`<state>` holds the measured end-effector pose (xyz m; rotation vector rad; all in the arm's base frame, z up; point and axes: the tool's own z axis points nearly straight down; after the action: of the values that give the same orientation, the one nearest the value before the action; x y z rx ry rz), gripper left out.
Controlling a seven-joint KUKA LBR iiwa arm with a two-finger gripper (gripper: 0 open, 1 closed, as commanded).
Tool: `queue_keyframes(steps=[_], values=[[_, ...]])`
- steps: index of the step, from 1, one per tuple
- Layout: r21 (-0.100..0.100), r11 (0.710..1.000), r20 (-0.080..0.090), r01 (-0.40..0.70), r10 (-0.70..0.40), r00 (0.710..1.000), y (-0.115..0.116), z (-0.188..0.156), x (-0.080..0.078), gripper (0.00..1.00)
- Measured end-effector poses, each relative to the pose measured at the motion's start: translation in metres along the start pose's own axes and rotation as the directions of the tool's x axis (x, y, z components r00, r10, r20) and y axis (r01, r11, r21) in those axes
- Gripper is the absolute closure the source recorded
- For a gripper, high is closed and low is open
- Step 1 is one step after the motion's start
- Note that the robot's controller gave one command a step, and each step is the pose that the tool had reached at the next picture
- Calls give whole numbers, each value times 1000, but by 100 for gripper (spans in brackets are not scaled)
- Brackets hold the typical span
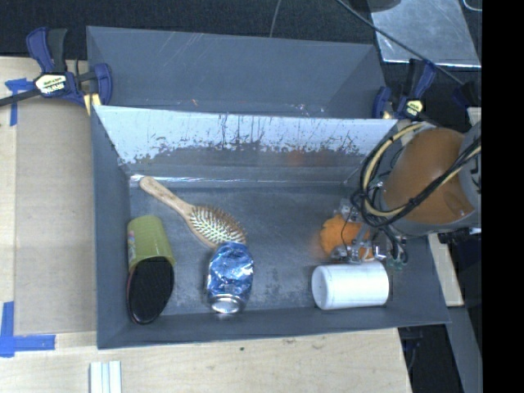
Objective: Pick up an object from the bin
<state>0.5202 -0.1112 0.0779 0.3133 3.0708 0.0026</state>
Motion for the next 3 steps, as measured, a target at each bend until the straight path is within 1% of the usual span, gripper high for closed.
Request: queue_keyframes(steps=[1,2,3], values=[[2,1000,4,28,-28,1000,9,1,-12,0],[-1,1000,7,30,-30,1000,11,7,-10,100],[-1,1000,7,31,-31,999,12,7,-10,100]])
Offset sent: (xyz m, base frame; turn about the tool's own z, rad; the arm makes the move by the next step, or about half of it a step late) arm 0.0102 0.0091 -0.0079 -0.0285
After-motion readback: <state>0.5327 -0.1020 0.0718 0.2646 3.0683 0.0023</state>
